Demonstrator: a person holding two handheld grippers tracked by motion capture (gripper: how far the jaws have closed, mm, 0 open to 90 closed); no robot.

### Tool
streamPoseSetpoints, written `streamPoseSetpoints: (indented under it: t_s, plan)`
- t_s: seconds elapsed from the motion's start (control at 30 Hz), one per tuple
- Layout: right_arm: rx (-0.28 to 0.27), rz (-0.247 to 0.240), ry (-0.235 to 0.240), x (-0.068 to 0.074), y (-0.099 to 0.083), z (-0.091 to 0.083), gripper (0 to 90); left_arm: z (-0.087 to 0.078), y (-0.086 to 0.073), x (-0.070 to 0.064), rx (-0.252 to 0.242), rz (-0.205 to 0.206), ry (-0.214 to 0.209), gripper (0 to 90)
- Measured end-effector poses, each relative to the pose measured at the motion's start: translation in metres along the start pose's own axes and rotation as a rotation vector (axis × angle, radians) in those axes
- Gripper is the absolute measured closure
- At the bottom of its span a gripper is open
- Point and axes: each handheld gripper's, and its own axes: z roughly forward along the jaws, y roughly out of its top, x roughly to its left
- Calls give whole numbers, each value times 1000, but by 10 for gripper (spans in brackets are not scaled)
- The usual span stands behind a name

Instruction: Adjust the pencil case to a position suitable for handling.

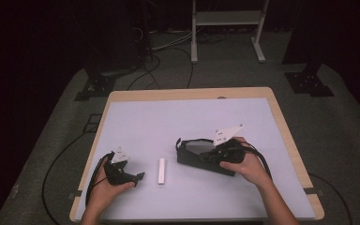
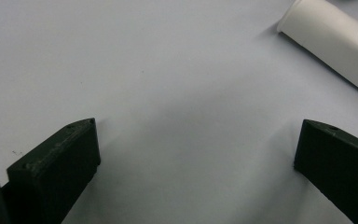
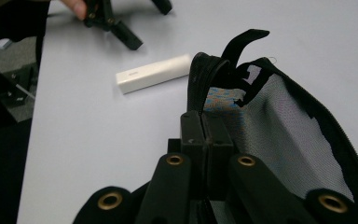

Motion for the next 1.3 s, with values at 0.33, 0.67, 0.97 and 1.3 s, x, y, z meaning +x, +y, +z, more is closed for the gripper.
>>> streamPoseSetpoints:
  t_s: [0.33, 0.67, 0.97, 1.3]
  plan:
    - [30, -52, 66, 23, 1, 11, 881, 0, 0, 0, 0, 0, 0, 0]
    - [51, -45, 81, 25, -10, 15, 815, 0, 0, 0, 0, 0, 0, 0]
    - [16, -23, 39, 26, -10, 2, 618, 0, 0, 0, 0, 0, 1, 0]
    - [-36, 23, -52, 23, -12, -15, 403, 0, 0, 0, 0, 0, 1, 0]
